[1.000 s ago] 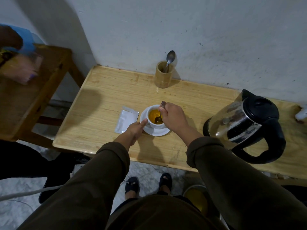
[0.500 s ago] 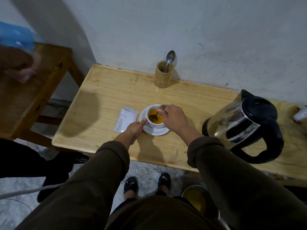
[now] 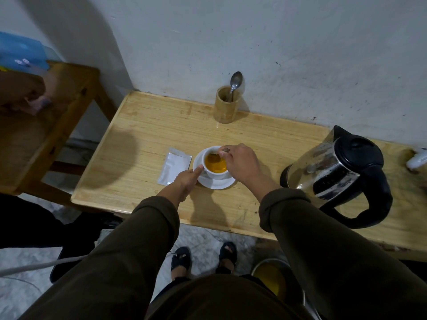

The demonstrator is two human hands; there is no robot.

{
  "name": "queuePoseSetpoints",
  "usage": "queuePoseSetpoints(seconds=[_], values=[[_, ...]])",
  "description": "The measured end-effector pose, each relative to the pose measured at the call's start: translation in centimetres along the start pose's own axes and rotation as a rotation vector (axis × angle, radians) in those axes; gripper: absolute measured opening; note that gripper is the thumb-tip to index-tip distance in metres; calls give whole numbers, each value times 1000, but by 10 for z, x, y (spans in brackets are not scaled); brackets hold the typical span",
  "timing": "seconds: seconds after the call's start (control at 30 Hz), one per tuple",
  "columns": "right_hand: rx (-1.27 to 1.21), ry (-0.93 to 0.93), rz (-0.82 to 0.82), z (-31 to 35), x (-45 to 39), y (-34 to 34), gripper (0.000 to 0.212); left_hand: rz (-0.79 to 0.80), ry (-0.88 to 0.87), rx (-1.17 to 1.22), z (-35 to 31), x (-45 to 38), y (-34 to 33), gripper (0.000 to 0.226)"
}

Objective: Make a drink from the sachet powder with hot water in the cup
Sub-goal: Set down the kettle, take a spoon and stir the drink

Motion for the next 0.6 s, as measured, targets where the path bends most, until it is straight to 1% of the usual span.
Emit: queuePoseSetpoints(seconds=[0.17, 0.23, 0.37, 0.4, 0.47, 0.53, 0.6], values=[[-25, 38, 65, 6, -2, -2, 31, 4, -6, 13, 3, -5, 0, 89], [2, 40, 54, 7, -3, 2, 31, 3, -12, 18, 3, -5, 0, 91], [127, 24, -3, 6, -5, 8, 32, -1, -14, 22, 1, -1, 0, 83], [145, 29, -13, 5, -6, 8, 31, -2, -14, 21, 1, -1, 0, 84], [164, 38, -7, 5, -6, 5, 31, -4, -14, 34, 2, -2, 1, 93], [137, 29, 13, 5, -5, 4, 32, 0, -16, 38, 4, -6, 1, 100], [72, 23, 27, 6, -4, 3, 32, 5, -23, 43, 2, -3, 0, 96]])
Point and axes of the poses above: each hand's wrist, its own x-axis away from the middle knuckle, its own y-axis out of the back of the hand, z = x × y, the point moved 7 cm from there along -x, towards the middle knuckle, and after that the axes turned 9 degrees about -x, right-handed, at the moved point
